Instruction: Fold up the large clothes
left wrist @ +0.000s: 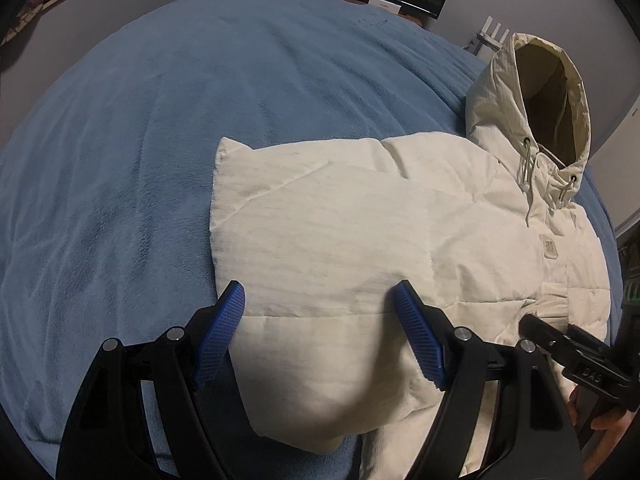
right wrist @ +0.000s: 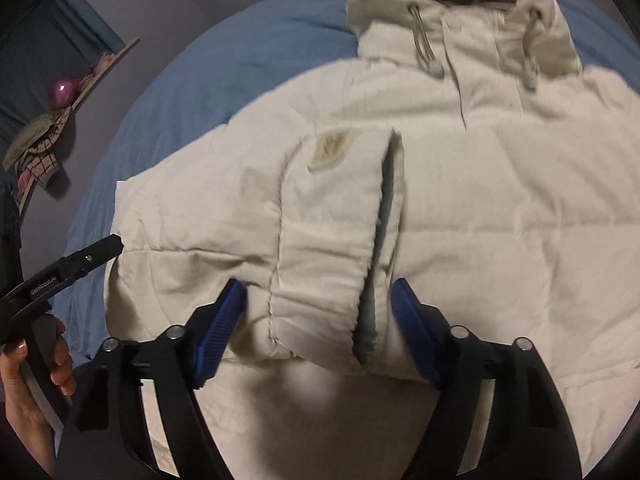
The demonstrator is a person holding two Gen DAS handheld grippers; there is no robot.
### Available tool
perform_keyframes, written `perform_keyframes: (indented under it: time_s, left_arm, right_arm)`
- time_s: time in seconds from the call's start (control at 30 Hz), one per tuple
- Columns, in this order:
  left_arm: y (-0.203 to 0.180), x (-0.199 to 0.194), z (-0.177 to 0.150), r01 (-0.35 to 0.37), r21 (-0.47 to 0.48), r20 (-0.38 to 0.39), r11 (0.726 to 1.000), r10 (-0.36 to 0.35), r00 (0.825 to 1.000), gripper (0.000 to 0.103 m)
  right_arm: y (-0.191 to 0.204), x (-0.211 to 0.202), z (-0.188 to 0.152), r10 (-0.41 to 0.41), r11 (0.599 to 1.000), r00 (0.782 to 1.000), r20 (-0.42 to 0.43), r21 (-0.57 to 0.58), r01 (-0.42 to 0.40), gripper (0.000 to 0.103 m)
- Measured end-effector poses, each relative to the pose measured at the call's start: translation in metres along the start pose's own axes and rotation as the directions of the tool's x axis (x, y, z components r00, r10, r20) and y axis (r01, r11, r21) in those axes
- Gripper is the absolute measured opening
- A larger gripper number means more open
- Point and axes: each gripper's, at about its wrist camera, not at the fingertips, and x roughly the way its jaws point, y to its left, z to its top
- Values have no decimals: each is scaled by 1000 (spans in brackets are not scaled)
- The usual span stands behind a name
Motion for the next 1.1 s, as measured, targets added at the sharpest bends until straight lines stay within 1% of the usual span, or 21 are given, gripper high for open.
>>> perform_keyframes:
  time_s: [0.03, 0.1, 0.13, 0.17, 0.23, 0.27, 0.37, 0.43, 0.57, 0.63, 0.73, 0.8, 0.97, 1.03, 1.1]
  left_arm:
    - [-2, 1, 0, -3, 5, 0, 1000, 3, 1000, 74]
    - [-3, 1, -1, -9, 18, 0, 1000, 9, 1000, 74]
    - [-5, 2, -1, -10, 21, 0, 1000, 10, 1000, 74]
    - [-5, 3, -1, -8, 23, -1, 1000, 8, 1000, 74]
    - [-6, 4, -1, -12, 29, -2, 1000, 12, 1000, 74]
    - [-7, 4, -1, -15, 33, -1, 999, 15, 1000, 74]
    - [-11, 2, -2, -19, 57, 10, 998, 18, 1000, 74]
    - [-14, -2, -3, -20, 70, 27, 997, 18, 999, 74]
    - [-15, -11, -3, -10, 80, 74, 997, 4, 997, 74]
    - [-17, -14, -3, -1, 90, 85, 996, -6, 996, 74]
    - [-24, -17, -4, 2, 114, 102, 993, -13, 995, 74]
    - [-26, -19, -4, 11, 126, 116, 992, -25, 993, 74]
    - [-42, -33, -6, 23, 197, 176, 980, -58, 983, 74]
    - [-48, -38, -8, 33, 216, 191, 976, -75, 979, 74]
    - [-55, -43, -10, 67, 229, 204, 971, -115, 972, 74]
  right_arm:
    - [-1, 1, -1, 10, 1000, 1000, -3, 9, -10, 58]
    - [3, -1, -2, 3, 1000, 1000, 13, -6, -3, 49]
    - [5, -3, -2, 0, 1000, 1000, 26, -21, 1, 38]
    - [9, -5, -3, -6, 999, 999, 40, -40, 8, 30]
    - [17, -11, -2, -30, 995, 997, 66, -88, 36, 19]
    - [23, -14, -3, -50, 991, 995, 86, -119, 60, 18]
    - [34, -28, -5, -92, 977, 985, 145, -180, 118, 16]
    - [35, -39, -3, -101, 974, 977, 186, -183, 135, 16]
    - [31, -73, 2, -95, 975, 957, 273, -168, 145, 14]
    - [27, -89, 7, -87, 977, 951, 297, -162, 140, 14]
    - [23, -111, 12, -110, 973, 933, 343, -156, 172, 14]
    - [18, -126, 13, -116, 973, 921, 372, -141, 180, 14]
    - [0, -162, 14, -150, 972, 883, 445, -97, 214, 13]
    - [-9, -174, 15, -167, 971, 869, 466, -76, 228, 13]
    - [-20, -187, 14, -182, 971, 856, 484, -52, 235, 13]
